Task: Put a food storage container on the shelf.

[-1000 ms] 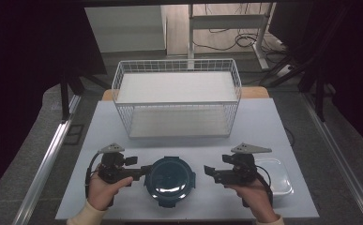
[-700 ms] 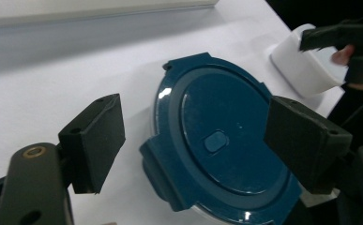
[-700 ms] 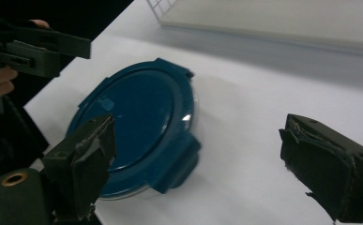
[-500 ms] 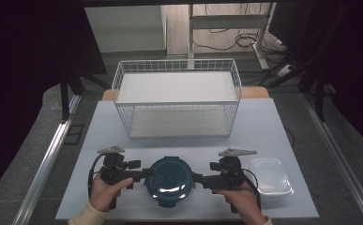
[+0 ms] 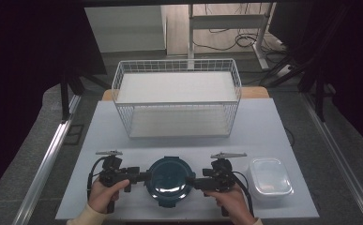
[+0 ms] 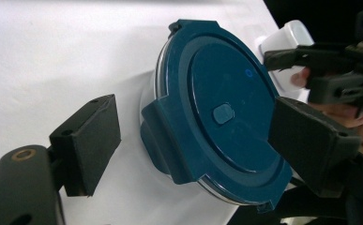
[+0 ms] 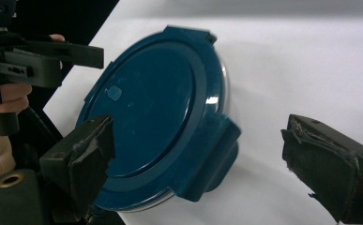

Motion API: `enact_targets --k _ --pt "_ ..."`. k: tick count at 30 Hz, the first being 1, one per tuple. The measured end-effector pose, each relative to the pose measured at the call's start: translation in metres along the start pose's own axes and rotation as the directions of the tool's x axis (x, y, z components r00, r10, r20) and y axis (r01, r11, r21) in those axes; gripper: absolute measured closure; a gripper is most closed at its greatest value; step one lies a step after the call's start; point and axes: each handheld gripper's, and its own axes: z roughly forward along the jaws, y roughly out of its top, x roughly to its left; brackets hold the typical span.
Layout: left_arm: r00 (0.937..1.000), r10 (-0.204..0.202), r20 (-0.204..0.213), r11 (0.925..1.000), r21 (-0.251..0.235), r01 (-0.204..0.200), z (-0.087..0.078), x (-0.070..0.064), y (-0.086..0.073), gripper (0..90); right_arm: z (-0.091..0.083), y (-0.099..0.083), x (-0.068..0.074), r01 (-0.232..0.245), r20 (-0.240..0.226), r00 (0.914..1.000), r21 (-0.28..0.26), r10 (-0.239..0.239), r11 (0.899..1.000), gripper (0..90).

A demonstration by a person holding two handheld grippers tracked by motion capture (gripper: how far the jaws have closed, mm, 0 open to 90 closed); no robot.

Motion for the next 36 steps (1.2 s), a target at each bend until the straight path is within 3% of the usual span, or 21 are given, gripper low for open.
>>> enact_targets --k 6,15,19,23,28,33,36 --pt "0.9989 -0.03 0.036 0.9988 0.04 0.029 0.011 0.008 -0.003 17.7 0.016 -0.006 0.0 -0.055 -0.014 0.9984 0.03 0.055 0.998 9.3" --pt "0.995 -0.07 0.071 0.9961 0.06 0.066 0.02 0.015 -0.006 20.8 0.028 -0.013 -0.001 -0.136 -0.033 0.9901 0.039 0.137 0.99 9.3" --pt "0.9918 -0.091 0.09 0.9934 0.078 0.084 0.024 0.017 -0.01 26.2 0.035 -0.018 0.0 -0.177 -0.032 0.9835 0.041 0.178 0.983 10.3" --pt "0.9859 -0.12 0.116 0.9898 0.09 0.11 0.027 0.018 -0.013 32.7 0.037 -0.02 -0.003 -0.225 -0.08 0.9702 0.046 0.229 0.973 17.3" --pt "0.9819 -0.15 0.116 0.986 0.092 0.139 0.026 0.019 -0.013 34.9 0.033 -0.021 -0.002 -0.228 -0.075 0.9705 0.023 0.229 0.973 23.9" --pt "0.9763 -0.18 0.12 0.9822 0.075 0.172 0.024 0.017 -0.014 38.3 0.029 -0.021 -0.007 -0.286 -0.091 0.9543 0.001 0.285 0.958 30.4" --pt "0.9735 -0.19 0.126 0.9812 0.057 0.185 0.023 0.016 -0.014 40.6 0.027 -0.022 -0.008 -0.292 -0.095 0.9524 -0.005 0.29 0.957 31.2"
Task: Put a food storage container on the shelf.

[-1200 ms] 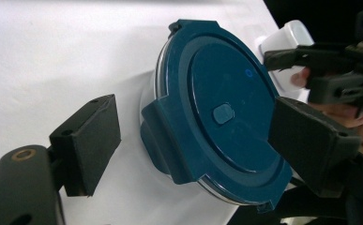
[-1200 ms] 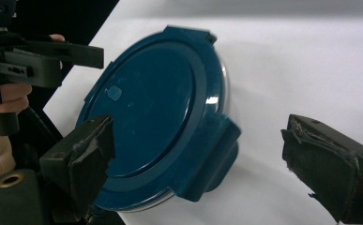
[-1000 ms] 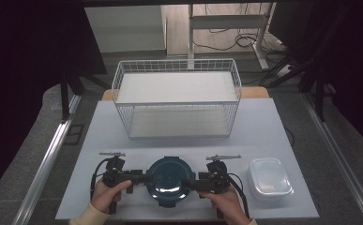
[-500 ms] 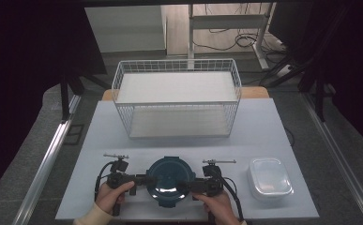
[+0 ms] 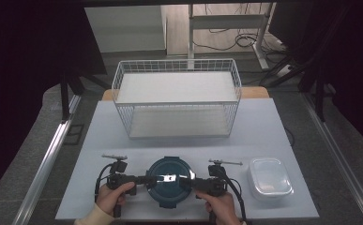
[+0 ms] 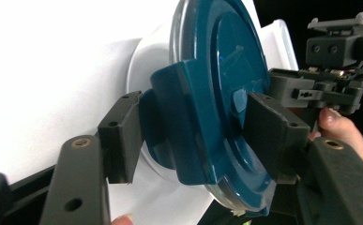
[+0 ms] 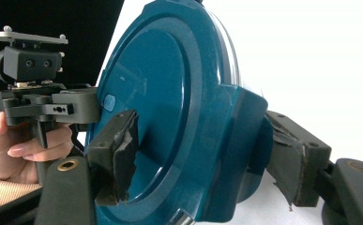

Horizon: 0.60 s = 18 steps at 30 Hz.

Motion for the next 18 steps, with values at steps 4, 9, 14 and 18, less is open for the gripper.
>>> enact_targets --k 4,9,14,18 --pt "0.9999 -0.005 0.01 0.9997 -0.022 0.005 -0.003 -0.001 0.0 43.8 -0.003 0.0 0.0 -0.008 -0.007 0.9999 -0.007 0.008 1.0 33.1" --pt "1.0 0.006 0.007 0.9992 -0.038 -0.006 -0.006 -0.005 0.0 45.9 -0.005 0.0 0.001 -0.004 -0.013 0.9999 -0.024 0.003 1.0 35.2" --pt "0.9994 0.028 -0.02 0.9982 -0.052 -0.029 -0.008 -0.01 0.0 47.7 -0.006 0.001 0.004 0.01 -0.014 0.9998 -0.038 -0.011 0.999 36.3" --pt "0.9991 0.035 -0.022 0.998 -0.052 -0.036 -0.008 -0.011 0.0 47.9 -0.006 0.002 0.004 0.007 -0.019 0.9998 -0.038 -0.007 0.999 36.3"
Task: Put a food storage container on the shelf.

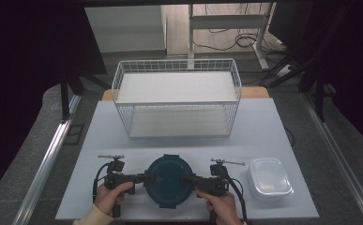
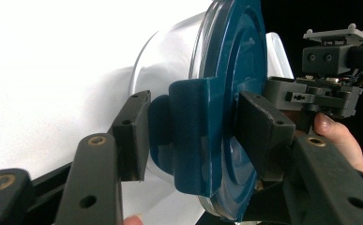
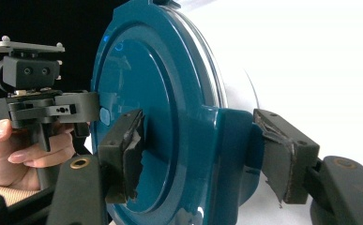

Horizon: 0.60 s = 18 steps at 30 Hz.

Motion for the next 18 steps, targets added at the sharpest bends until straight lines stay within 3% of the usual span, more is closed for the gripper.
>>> enact_targets --k 18 --pt "0.9988 0.049 0.002 0.9987 -0.016 -0.049 -0.005 -0.014 0.002 48.3 -0.009 0.009 0.008 0.069 -0.006 0.9976 -0.019 -0.069 0.997 35.8"
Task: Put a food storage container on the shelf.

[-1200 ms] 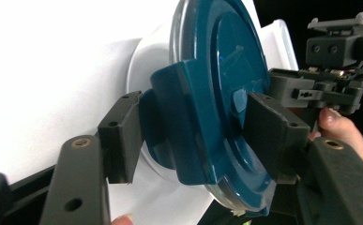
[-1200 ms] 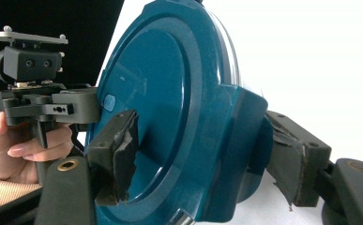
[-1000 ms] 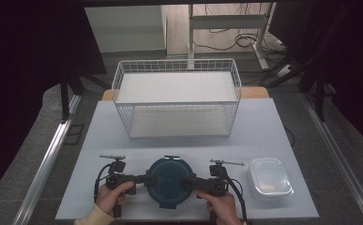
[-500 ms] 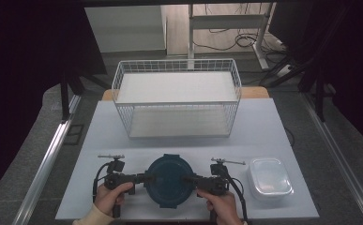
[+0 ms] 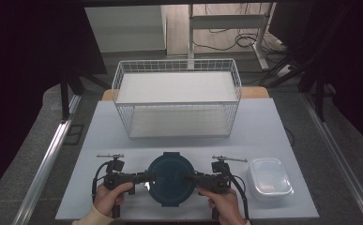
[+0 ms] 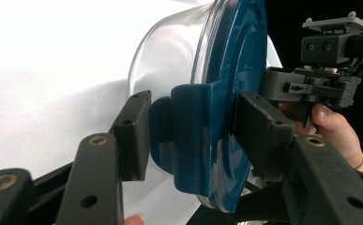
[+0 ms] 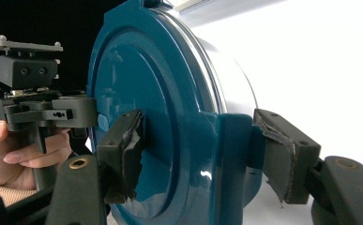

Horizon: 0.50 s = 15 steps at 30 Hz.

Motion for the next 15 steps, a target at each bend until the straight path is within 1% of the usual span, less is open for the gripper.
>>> enact_targets --k 4,7,10,15 --pt "1.0 0.01 -0.001 0.9999 -0.007 -0.01 -0.002 -0.003 0.001 48.4 -0.001 0.002 0.002 0.007 -0.001 1.0 -0.002 -0.007 1.0 35.7" --pt "0.9999 0.014 0.002 0.9997 -0.021 -0.014 -0.005 -0.005 0.003 48.3 -0.003 0.005 0.006 0.022 0.0 0.9998 -0.01 -0.022 1.0 35.7" --pt "0.9998 0.017 0.005 0.9995 -0.025 -0.017 -0.006 -0.006 0.004 48.3 -0.003 0.007 0.009 0.032 0.002 0.9995 -0.011 -0.032 0.999 35.7" --pt "0.9995 0.033 0.002 0.9987 -0.039 -0.033 -0.01 -0.01 0.012 48.4 -0.004 0.016 0.013 0.048 0.0 0.9988 -0.015 -0.048 0.999 35.7"
